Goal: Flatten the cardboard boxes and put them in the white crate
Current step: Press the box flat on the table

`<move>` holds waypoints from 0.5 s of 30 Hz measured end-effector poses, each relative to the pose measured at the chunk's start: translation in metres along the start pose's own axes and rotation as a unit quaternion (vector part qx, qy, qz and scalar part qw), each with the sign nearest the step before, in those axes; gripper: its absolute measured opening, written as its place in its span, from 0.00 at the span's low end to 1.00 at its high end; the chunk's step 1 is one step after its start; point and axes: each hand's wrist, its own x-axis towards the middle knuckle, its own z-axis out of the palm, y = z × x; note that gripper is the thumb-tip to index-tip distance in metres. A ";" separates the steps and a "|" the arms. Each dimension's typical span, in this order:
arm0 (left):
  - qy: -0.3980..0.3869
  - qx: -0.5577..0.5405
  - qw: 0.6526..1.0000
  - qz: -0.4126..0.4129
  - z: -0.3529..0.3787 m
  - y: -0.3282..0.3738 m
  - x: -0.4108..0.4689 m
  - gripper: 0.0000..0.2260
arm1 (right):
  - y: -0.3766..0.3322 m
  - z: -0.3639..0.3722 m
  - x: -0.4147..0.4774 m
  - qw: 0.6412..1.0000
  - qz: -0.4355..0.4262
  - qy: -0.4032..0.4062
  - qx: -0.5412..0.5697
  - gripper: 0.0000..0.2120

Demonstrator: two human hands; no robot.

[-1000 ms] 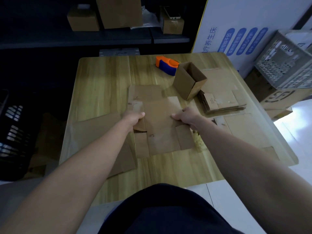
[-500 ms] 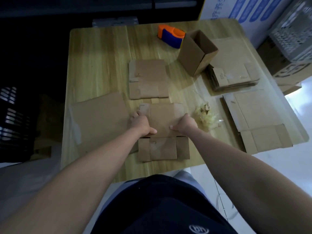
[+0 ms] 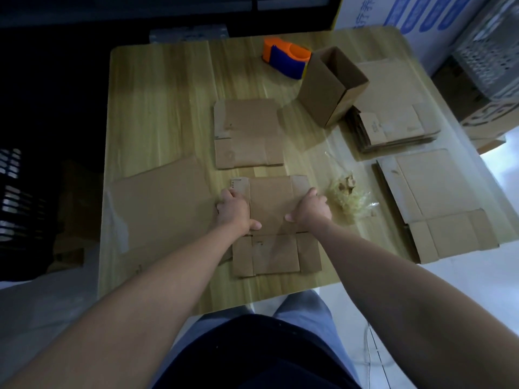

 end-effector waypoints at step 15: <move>0.005 -0.388 0.921 0.021 -0.080 0.012 0.050 0.44 | -0.061 -0.117 0.025 0.972 -0.047 -0.122 0.195 0.34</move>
